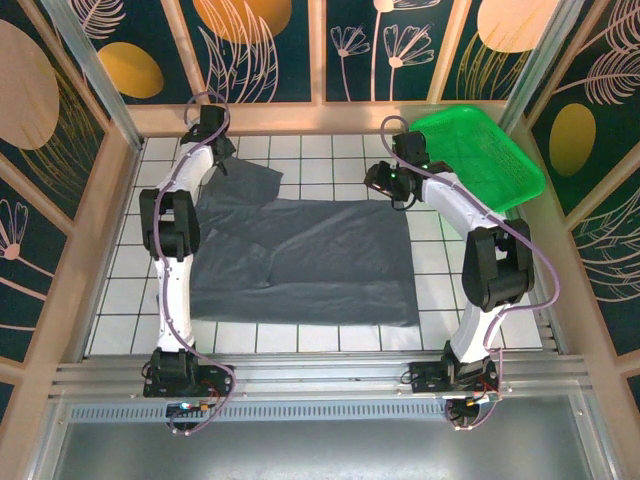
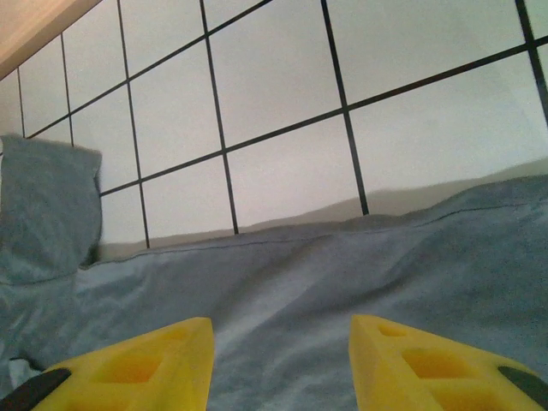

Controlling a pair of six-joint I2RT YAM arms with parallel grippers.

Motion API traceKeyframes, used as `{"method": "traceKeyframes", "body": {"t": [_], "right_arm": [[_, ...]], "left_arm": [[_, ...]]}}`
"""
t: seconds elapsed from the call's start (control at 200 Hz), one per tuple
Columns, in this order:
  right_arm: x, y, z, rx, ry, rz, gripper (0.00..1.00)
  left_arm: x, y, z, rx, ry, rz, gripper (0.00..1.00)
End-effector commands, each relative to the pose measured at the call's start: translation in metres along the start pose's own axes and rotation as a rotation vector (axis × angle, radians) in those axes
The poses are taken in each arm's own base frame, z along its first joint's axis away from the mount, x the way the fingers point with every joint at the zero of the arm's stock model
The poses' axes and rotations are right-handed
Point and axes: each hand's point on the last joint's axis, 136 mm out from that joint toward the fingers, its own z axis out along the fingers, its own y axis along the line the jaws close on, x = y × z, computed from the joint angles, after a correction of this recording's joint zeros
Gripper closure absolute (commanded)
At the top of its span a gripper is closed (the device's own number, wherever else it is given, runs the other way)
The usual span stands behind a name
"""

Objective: Fold and stack the t-shirts

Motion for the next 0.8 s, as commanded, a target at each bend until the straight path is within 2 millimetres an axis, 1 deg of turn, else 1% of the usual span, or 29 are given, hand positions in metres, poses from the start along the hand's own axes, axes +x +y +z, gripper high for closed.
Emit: {"method": "traceKeyframes", "body": {"t": [0.0, 0.08, 0.2, 0.365, 0.465, 0.505, 0.636, 0.721, 0.796], "right_arm": [[-0.004, 0.010, -0.007, -0.049, -0.006, -0.017, 0.54], [0.000, 0.009, -0.010, -0.049, -0.002, -0.015, 0.54], [0.005, 0.007, -0.014, -0.050, 0.003, -0.014, 0.54], [0.008, 0.006, -0.016, -0.053, 0.006, -0.015, 0.54], [0.008, 0.004, -0.014, -0.056, 0.007, -0.010, 0.54], [0.009, 0.004, -0.013, -0.059, 0.009, -0.008, 0.54], [0.010, 0.004, -0.007, -0.065, 0.016, -0.004, 0.54], [0.011, 0.003, -0.004, -0.067, 0.018, 0.000, 0.54], [0.012, 0.003, -0.002, -0.069, 0.018, 0.002, 0.54]], "left_arm": [[-0.013, 0.001, 0.019, -0.006, -0.071, 0.044, 0.61], [-0.012, 0.000, 0.032, 0.000, -0.082, 0.042, 0.59], [0.000, -0.004, 0.050, 0.016, -0.051, 0.016, 0.53], [0.028, -0.002, 0.068, 0.033, 0.025, -0.032, 0.45], [0.047, -0.009, 0.073, 0.053, 0.075, -0.018, 0.44], [0.054, -0.011, 0.074, 0.048, 0.091, -0.001, 0.44], [0.081, -0.008, 0.076, 0.011, 0.174, 0.033, 0.45], [0.098, -0.010, 0.072, -0.003, 0.229, 0.054, 0.50], [0.115, -0.010, 0.067, -0.024, 0.287, 0.062, 0.58]]}}
